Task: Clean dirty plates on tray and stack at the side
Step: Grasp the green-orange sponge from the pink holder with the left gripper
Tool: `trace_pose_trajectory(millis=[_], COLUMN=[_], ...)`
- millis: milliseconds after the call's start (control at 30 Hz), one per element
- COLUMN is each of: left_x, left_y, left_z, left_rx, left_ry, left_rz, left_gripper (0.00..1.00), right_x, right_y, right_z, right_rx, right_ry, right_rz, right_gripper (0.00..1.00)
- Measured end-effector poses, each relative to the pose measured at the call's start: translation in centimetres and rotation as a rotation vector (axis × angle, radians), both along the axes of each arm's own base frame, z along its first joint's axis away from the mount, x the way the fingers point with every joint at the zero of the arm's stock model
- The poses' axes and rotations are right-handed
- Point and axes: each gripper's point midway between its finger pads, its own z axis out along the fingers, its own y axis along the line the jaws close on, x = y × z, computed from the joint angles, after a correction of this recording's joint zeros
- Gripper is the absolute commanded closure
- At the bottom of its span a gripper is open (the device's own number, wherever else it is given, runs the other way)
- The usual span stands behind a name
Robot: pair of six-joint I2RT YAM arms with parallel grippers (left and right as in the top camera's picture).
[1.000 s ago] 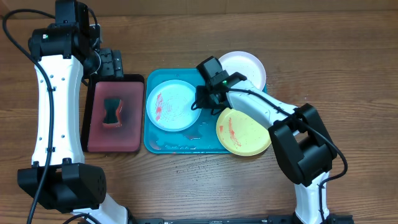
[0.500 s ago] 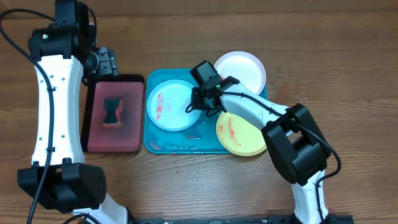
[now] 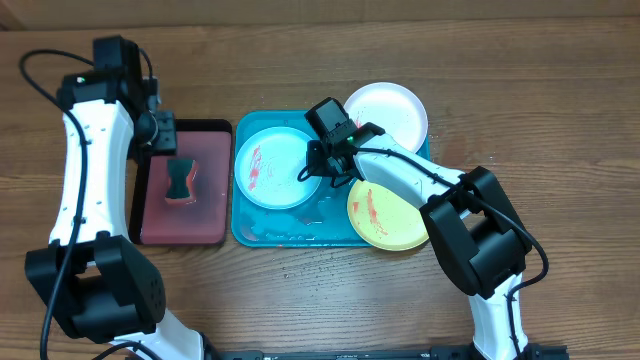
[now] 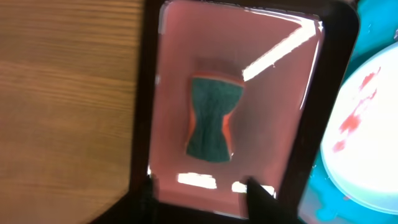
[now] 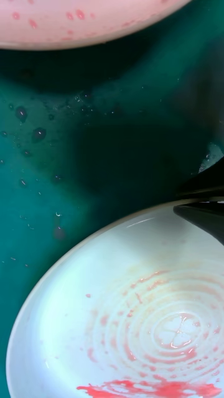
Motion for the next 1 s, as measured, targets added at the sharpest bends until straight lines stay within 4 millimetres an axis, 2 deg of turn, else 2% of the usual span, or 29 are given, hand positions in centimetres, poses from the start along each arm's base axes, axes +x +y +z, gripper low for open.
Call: trace_pose_trajectory(millis=[200, 367, 533, 667, 867, 933, 1000], left_x=[-0.7, -1.5, -0.7, -0.2, -0.8, -0.9, -1.0], left_y=[-0.5, -0.7, -0.2, 0.2, 0.3, 0.3, 0.2], left_z=[-5.3, -8.7, -10.0, -10.8, -12.0, -12.2, -12.3], left_rx=[-0.019, -0.016, 0.016, 0.049, 0.060, 0.059, 0.056], left_ry=[0.029, 0.041, -0.008, -0.039, -0.038, -0.035, -0.034], left_rz=[-0.062, -0.078, -0.091, -0.112, -0.119, -0.119, -0.121], left_gripper=[0.65, 0.62, 0.72, 0.72, 0.71, 0.76, 0.86], right_x=[0.0, 0.0, 0.0, 0.0, 0.0, 0.0, 0.0], right_y=[0.0, 0.0, 0.0, 0.0, 0.0, 0.0, 0.0], right_z=[0.0, 0.0, 0.0, 0.0, 0.0, 0.0, 0.0], right_rx=[-0.001, -0.001, -0.002, -0.002, -0.003, -0.003, -0.003], right_ry=[0.001, 0.001, 0.001, 0.002, 0.003, 0.002, 0.002], right_rz=[0.000, 0.001, 0.000, 0.000, 0.000, 0.000, 0.001], right_gripper=[0.96, 0.96, 0.96, 0.96, 0.96, 0.96, 0.96])
